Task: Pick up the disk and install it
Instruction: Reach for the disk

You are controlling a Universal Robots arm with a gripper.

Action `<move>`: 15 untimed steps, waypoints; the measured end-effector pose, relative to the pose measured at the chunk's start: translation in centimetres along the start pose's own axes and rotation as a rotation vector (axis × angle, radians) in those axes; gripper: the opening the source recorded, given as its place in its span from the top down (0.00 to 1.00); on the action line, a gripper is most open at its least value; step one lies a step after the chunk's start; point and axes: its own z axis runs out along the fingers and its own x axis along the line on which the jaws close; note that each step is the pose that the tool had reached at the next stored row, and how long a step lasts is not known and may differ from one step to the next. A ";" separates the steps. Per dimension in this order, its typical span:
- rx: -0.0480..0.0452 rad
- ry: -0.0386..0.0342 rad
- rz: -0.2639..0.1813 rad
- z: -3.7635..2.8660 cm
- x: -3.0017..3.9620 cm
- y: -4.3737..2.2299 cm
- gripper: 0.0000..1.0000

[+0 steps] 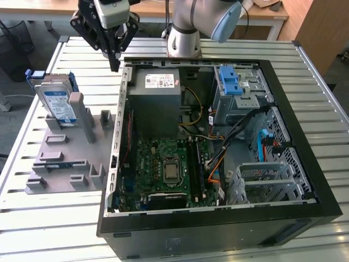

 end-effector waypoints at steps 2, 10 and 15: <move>0.0001 0.0000 0.000 0.01 0.10 -0.01 0.89; 0.0001 0.0000 0.000 0.02 0.48 -0.02 0.89; 0.0000 -0.0001 0.000 0.04 0.71 -0.01 0.89</move>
